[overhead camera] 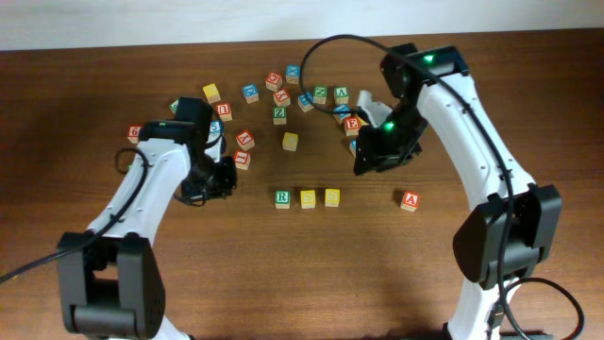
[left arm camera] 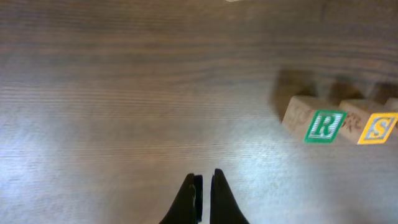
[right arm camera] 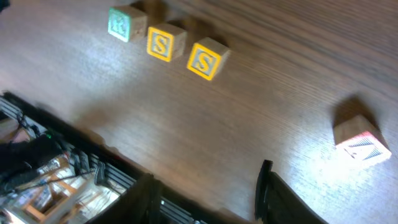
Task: Spell out RSS
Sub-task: 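Lift left gripper away, then bring both grippers to the row ends, then press the R-S-S row together from both ends with both grippers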
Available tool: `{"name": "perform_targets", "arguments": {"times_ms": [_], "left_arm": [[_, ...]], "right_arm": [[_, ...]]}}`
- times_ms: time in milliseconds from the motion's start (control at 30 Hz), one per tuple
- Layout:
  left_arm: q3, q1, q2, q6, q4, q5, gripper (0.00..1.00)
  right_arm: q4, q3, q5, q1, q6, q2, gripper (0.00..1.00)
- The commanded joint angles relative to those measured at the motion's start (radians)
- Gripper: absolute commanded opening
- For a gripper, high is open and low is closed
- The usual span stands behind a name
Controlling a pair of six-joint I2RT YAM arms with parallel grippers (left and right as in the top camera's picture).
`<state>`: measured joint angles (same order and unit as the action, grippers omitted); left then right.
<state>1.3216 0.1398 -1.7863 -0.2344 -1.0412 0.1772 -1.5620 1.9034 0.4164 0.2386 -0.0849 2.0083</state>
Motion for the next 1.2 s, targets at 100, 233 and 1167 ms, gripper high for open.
{"name": "perform_targets", "arguments": {"times_ms": [100, 233, 1167], "left_arm": [[-0.005, 0.101, -0.088, -0.05, 0.109, 0.025, 0.0], [-0.005, 0.1, -0.146, -0.063, 0.14, 0.026, 0.0], [-0.011, 0.199, -0.28, -0.064, 0.196, 0.108, 0.0]], "right_arm": [[0.106, -0.135, -0.228, 0.024, 0.411, -0.003, 0.04], [0.321, -0.36, -0.105, 0.025, 0.405, -0.003, 0.04], [0.74, -0.59, -0.113, 0.142, 0.382, -0.003, 0.04]]}}
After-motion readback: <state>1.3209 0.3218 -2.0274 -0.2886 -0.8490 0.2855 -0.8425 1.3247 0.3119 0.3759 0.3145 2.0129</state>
